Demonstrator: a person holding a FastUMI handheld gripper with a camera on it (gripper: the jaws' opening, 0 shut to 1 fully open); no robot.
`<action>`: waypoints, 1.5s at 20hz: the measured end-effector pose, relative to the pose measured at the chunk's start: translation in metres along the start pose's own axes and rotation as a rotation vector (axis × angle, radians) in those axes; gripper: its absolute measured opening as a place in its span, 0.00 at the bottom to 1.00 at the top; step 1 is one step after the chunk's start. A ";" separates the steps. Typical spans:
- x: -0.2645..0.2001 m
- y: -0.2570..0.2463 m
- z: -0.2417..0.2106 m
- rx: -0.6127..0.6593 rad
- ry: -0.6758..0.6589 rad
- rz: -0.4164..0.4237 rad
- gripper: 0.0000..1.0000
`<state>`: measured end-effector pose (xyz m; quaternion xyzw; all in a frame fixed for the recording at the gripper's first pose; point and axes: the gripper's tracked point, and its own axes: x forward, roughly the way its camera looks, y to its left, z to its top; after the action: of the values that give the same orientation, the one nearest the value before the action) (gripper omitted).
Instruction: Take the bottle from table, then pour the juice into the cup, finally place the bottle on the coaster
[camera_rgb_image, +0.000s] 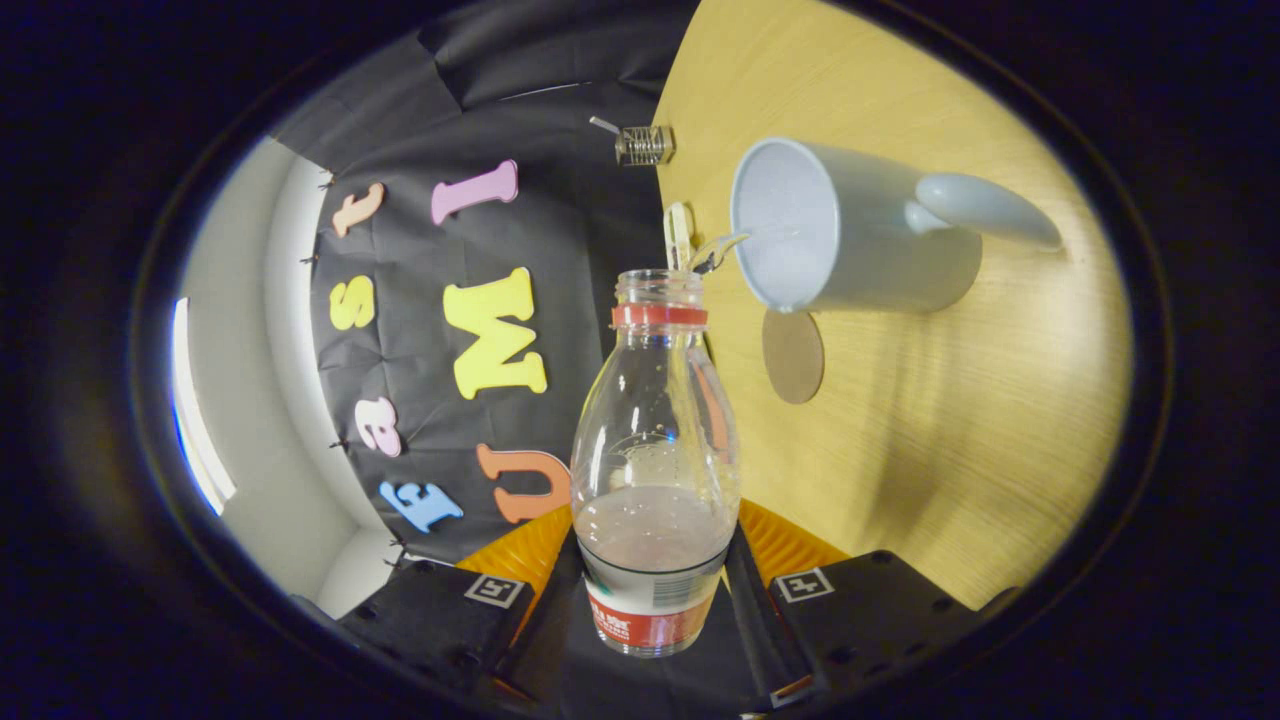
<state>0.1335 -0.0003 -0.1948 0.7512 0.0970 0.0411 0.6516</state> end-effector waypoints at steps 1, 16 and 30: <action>0.000 0.001 0.001 0.012 -0.001 0.004 0.76; -0.009 0.021 0.000 0.085 0.002 0.052 0.76; -0.002 0.058 -0.004 0.176 -0.007 0.095 0.76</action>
<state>0.1358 -0.0049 -0.1367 0.8093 0.0619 0.0607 0.5809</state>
